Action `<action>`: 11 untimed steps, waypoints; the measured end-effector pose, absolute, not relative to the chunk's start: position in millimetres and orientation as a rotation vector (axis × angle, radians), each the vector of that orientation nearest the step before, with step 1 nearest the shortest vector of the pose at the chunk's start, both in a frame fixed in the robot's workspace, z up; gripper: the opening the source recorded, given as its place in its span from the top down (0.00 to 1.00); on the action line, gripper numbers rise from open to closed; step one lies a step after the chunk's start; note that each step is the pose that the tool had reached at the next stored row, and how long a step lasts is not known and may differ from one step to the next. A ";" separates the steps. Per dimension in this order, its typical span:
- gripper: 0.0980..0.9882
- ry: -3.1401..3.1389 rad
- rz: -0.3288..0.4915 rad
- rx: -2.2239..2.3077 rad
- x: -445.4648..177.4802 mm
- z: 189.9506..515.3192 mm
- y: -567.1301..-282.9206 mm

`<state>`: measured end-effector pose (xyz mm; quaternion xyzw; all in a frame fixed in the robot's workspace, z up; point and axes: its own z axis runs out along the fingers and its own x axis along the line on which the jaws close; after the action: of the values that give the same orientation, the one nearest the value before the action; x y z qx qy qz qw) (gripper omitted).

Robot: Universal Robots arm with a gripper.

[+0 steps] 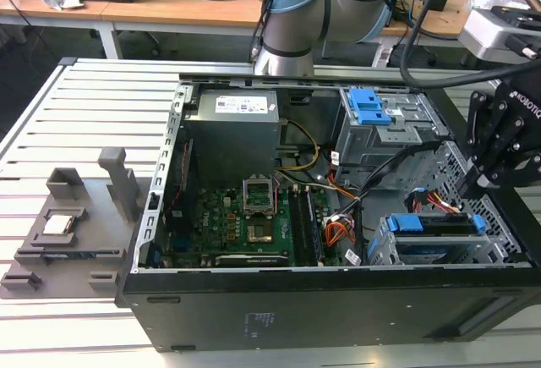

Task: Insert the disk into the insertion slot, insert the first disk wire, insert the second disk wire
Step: 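Insert the first disk wire, then insert the second disk wire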

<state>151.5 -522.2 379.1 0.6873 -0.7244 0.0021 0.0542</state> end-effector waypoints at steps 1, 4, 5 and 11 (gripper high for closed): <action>0.99 -2.200 0.006 2.088 151.5 379.6 -522.3; 0.99 -2.200 0.006 2.088 151.5 379.7 -522.2; 0.99 -2.200 0.006 2.088 151.5 379.8 -522.2; 0.99 -2.200 0.006 2.088 151.5 380.1 -522.3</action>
<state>151.5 -522.3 380.1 0.6873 -0.7244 0.0021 0.0542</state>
